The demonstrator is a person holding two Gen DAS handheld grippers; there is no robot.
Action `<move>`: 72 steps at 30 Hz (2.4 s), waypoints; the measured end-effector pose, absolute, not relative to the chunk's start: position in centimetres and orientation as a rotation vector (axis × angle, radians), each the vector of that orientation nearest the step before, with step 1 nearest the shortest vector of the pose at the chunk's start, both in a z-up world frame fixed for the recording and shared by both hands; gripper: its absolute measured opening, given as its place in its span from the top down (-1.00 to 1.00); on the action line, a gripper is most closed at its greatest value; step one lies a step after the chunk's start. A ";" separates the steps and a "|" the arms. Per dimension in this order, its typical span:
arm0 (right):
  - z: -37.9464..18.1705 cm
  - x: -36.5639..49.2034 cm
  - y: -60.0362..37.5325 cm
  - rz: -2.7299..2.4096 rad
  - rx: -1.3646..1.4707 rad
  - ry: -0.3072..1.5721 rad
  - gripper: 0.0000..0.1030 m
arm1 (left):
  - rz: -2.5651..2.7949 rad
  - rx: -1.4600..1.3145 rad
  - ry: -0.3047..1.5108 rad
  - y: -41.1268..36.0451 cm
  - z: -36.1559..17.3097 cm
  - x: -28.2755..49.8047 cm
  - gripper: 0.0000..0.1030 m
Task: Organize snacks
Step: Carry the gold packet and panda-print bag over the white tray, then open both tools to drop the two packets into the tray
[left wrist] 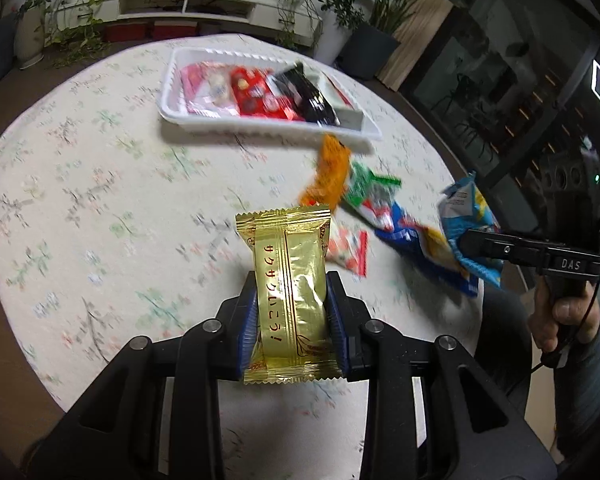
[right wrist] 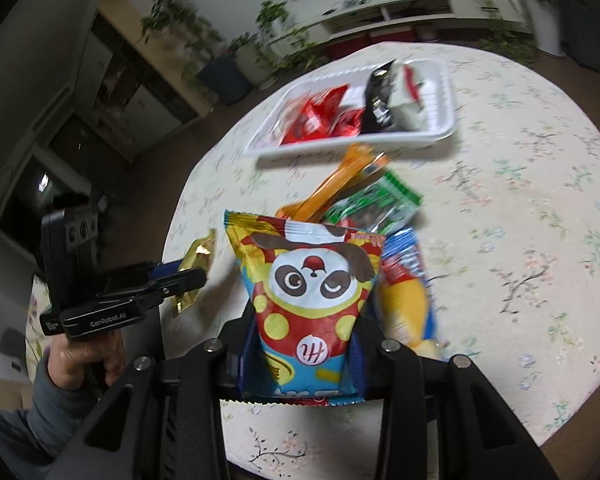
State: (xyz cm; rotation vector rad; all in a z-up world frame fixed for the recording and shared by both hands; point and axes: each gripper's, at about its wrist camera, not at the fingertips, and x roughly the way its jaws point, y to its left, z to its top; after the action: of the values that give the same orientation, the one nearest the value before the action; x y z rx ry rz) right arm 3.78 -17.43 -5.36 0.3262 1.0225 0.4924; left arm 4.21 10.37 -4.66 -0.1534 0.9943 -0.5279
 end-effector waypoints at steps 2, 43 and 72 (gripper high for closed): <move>-4.8 4.2 -18.7 0.450 0.351 1.003 0.23 | -0.519 -0.174 0.977 11.3 -3.8 5.5 0.43; -6.6 27.5 -8.3 0.225 -0.015 1.044 0.22 | -0.435 -0.039 0.968 5.4 -5.7 32.0 0.43; -7.0 27.3 -8.7 0.207 0.005 1.020 -0.07 | -0.423 -0.092 0.922 6.9 -6.1 31.1 0.11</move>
State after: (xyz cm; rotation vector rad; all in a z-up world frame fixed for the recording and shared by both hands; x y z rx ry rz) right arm 27.29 -8.68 -6.96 0.0049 1.0201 0.2073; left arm 31.14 6.91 -6.05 -0.0923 0.9224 -0.4234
